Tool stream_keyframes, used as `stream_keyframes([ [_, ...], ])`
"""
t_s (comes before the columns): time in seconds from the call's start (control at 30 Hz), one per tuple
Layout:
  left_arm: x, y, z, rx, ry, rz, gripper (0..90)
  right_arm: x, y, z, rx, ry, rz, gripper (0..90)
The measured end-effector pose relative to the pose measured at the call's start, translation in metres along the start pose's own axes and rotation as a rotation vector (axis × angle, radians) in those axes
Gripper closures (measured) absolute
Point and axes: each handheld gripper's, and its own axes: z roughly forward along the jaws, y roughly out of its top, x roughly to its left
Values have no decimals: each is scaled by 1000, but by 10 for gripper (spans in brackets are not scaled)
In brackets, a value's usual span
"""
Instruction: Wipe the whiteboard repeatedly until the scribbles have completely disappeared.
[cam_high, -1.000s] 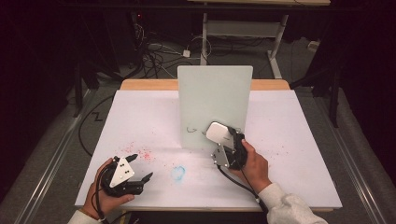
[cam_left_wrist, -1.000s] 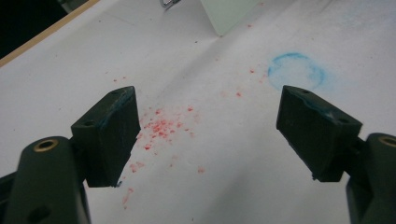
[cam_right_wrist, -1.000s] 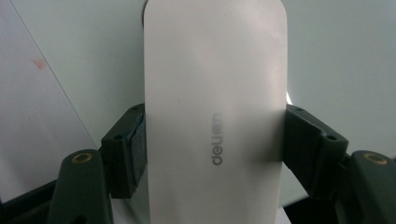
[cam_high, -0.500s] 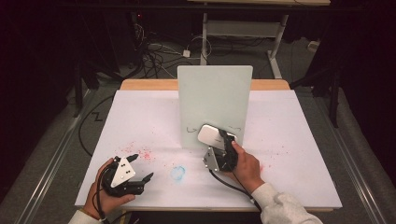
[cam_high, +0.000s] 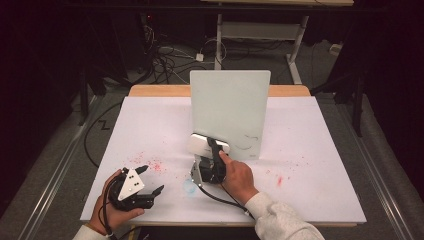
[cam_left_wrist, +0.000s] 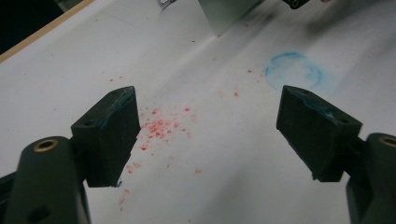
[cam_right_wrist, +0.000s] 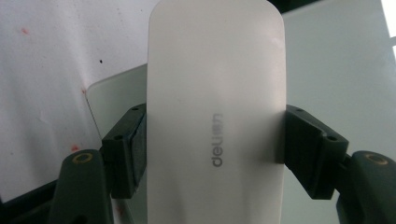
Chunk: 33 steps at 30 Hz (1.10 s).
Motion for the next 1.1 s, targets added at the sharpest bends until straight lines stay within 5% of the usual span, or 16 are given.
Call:
stream_keyframes([
  [0.2,-1,0,0,0,-2,-1,205,-2,0,-1,4,17,8,310],
  [0.23,0,0,0,1,-1,0,205,-10,-4,-2,8,12,60,311],
  [0.37,0,0,-1,-1,-2,-5,205,-22,-10,-4,19,-5,96,311],
  [0.47,0,0,-1,-1,-3,-5,205,-35,-17,-6,33,-18,168,311],
  [0.67,0,1,0,-4,-6,-7,205,-44,-17,-6,46,-49,219,311],
  [0.87,-1,1,-1,-6,-11,-5,205,-11,-3,-4,35,70,75,311],
  [1.1,-1,1,-1,-3,-15,3,205,0,-6,-5,59,84,4,311],
])
